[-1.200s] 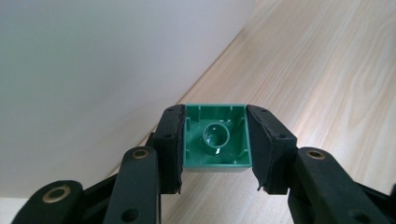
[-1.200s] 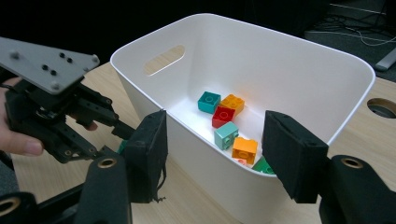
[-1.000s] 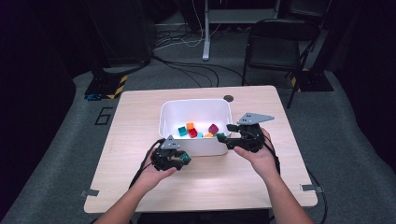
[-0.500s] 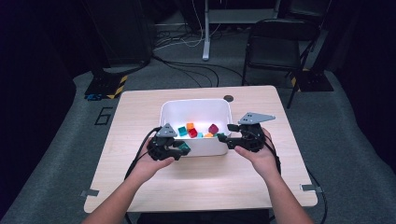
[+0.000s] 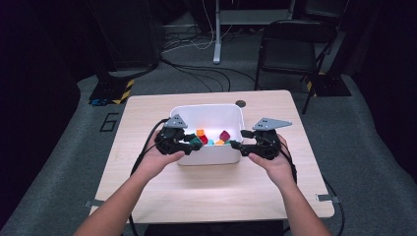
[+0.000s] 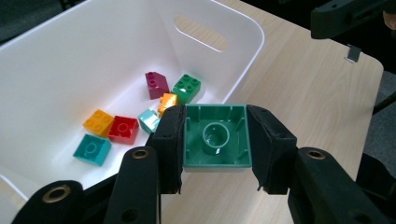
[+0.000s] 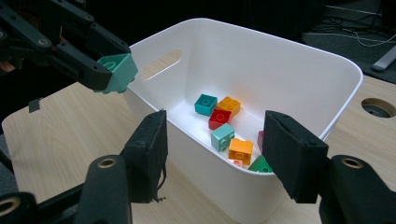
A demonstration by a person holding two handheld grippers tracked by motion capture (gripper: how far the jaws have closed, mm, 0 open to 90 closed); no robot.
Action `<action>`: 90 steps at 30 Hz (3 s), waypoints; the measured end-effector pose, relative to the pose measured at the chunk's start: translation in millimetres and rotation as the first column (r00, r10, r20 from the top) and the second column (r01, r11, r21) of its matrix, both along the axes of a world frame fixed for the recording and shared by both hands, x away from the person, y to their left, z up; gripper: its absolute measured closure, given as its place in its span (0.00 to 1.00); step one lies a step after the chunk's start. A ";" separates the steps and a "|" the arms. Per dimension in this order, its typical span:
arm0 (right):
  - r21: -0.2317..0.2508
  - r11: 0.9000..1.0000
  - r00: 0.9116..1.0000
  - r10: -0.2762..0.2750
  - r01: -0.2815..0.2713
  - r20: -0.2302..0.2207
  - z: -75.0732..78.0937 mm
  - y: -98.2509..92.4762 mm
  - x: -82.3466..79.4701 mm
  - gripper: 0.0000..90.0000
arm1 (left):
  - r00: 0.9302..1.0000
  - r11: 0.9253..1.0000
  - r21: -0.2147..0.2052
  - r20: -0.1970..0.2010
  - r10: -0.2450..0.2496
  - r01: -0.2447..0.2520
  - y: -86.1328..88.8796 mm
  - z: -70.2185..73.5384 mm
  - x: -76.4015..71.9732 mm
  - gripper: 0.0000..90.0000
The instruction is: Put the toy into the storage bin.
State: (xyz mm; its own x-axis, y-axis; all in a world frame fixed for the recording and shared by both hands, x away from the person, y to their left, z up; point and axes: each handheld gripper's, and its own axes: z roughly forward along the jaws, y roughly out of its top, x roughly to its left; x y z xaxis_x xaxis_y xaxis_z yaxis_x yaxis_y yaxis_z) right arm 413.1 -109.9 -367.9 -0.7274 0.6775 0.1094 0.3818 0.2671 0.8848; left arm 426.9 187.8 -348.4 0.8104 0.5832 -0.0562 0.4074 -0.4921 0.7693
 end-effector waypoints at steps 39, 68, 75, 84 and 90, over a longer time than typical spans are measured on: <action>0.006 1.000 1.000 -0.006 0.006 0.011 2.4 -3.9 0.0 0.45 | 0.995 0.994 0.036 0.005 0.104 -0.104 -33.0 11.6 93.8 0.65; 0.005 1.000 1.000 0.000 0.000 0.009 2.1 -3.4 0.2 0.45 | 0.994 0.992 0.080 -0.045 0.104 -0.100 -56.4 -18.8 127.7 0.56; 0.005 1.000 1.000 -0.001 0.001 0.009 1.9 -3.7 0.3 0.45 | 0.993 0.992 0.072 -0.030 0.110 -0.108 -47.1 -9.5 121.7 0.53; 0.008 1.000 1.000 -0.005 0.005 0.011 3.3 -4.7 -0.3 0.45 | 0.989 0.988 0.043 0.004 0.147 -0.147 -25.8 7.6 106.8 0.46; 0.007 1.000 1.000 -0.019 0.019 0.007 3.1 -8.3 1.3 0.45 | 0.984 0.984 -0.002 0.017 0.177 -0.177 -6.4 19.9 92.8 0.45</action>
State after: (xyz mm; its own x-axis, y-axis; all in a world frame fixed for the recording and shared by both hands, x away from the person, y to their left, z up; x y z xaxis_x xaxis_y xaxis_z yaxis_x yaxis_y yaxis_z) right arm 414.4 -118.2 -364.8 -0.7153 0.6903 0.1089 0.3802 0.2536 0.8895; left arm 519.6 181.4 -328.5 0.6949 0.7178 -0.0438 0.4753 -0.4127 0.7770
